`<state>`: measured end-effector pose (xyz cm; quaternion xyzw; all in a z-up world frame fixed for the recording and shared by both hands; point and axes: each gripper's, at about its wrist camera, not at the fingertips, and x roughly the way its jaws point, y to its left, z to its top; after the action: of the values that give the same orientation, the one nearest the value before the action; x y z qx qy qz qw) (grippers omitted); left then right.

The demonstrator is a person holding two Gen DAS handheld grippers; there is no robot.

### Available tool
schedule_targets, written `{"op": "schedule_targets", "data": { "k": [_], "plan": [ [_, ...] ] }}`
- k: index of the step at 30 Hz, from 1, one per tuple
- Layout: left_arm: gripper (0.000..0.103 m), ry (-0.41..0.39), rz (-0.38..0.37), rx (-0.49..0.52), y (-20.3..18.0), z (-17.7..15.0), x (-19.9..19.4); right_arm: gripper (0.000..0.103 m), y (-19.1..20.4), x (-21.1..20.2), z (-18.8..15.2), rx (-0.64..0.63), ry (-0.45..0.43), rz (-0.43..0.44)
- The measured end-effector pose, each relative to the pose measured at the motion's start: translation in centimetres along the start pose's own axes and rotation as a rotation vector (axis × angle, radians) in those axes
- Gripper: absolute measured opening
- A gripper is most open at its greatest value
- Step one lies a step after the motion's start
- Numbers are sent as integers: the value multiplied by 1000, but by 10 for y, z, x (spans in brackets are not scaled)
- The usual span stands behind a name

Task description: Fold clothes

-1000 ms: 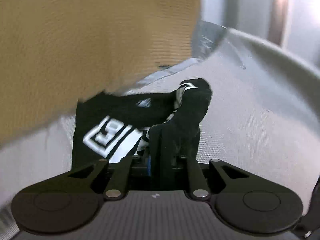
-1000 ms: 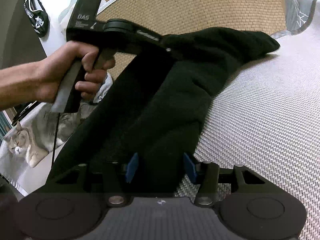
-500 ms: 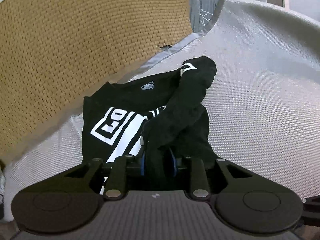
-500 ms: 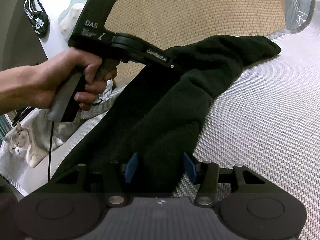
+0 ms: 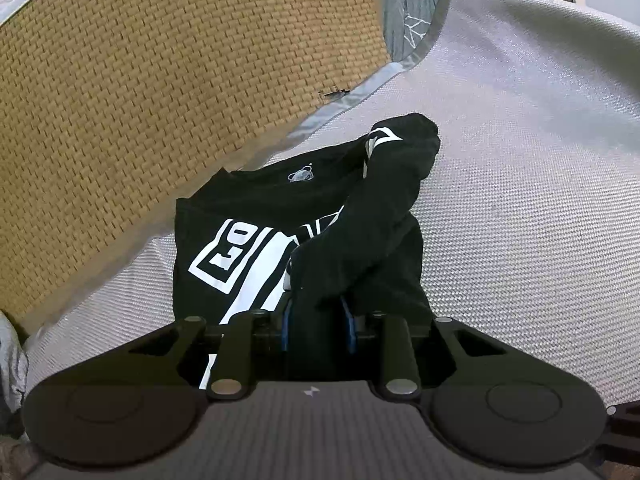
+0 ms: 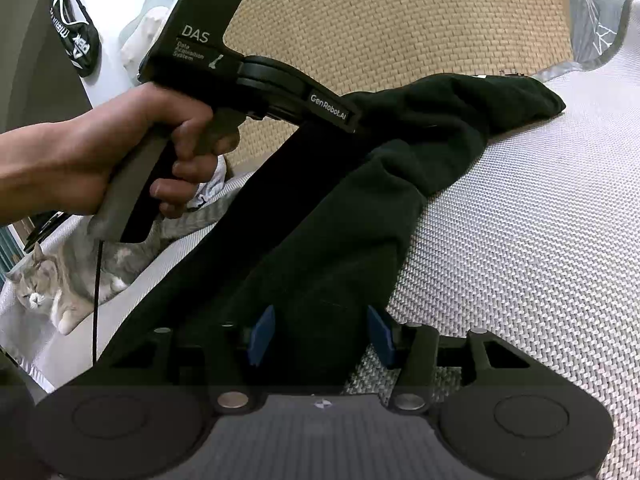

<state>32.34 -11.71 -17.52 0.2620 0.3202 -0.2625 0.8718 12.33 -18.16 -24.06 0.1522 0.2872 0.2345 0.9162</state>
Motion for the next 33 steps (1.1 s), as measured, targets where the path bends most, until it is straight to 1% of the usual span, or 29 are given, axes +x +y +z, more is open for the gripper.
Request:
{"op": "schedule_targets", "data": {
  "k": [5, 8, 13, 15, 17, 19, 21, 22, 23, 24, 25, 28, 30, 31, 32, 33],
  "plan": [
    [29, -1, 1, -2, -2, 0, -1, 55, 0, 1, 0, 1, -1, 0],
    [30, -19, -7, 1, -3, 2, -5, 55, 0, 1, 0, 1, -1, 0],
    [32, -31, -28, 29, -6, 9, -7, 55, 1, 1, 0, 3, 0, 1],
    [35, -25, -40, 44, -10, 12, -1, 55, 1, 1, 1, 4, 0, 2],
    [41, -19, -53, 59, -13, 16, 4, 55, 0, 1, 1, 6, 0, 4],
    [43, -10, -64, 75, -17, 18, 10, 55, 0, 1, 1, 7, 0, 5],
    [52, 4, -103, 84, -19, 17, 15, 55, 0, 1, 1, 8, 0, 6],
    [58, 12, -128, 87, -20, 16, 17, 55, 0, 1, 1, 9, 0, 7],
    [62, 16, -153, 89, -21, 15, 18, 55, 0, 1, 1, 8, 0, 8],
    [63, 13, -176, 92, -20, 14, 17, 55, 0, 1, 1, 8, 1, 9],
    [63, 7, -198, 89, -18, 13, 16, 55, 0, 1, 1, 8, 0, 9],
    [63, -33, -258, 15, -6, 13, 10, 55, 0, 1, 1, 10, 0, 11],
    [61, -60, -298, -35, 3, 13, 6, 55, 0, 2, 2, 11, 0, 12],
    [56, -70, -308, -56, 6, 14, 5, 55, 0, 1, 2, 12, 0, 12],
    [53, -74, -282, -62, 8, 16, 4, 55, 0, 1, 1, 12, 0, 13],
    [53, -86, -266, -65, 10, 18, 3, 55, 0, 1, 1, 12, 0, 13]
  ]
}}
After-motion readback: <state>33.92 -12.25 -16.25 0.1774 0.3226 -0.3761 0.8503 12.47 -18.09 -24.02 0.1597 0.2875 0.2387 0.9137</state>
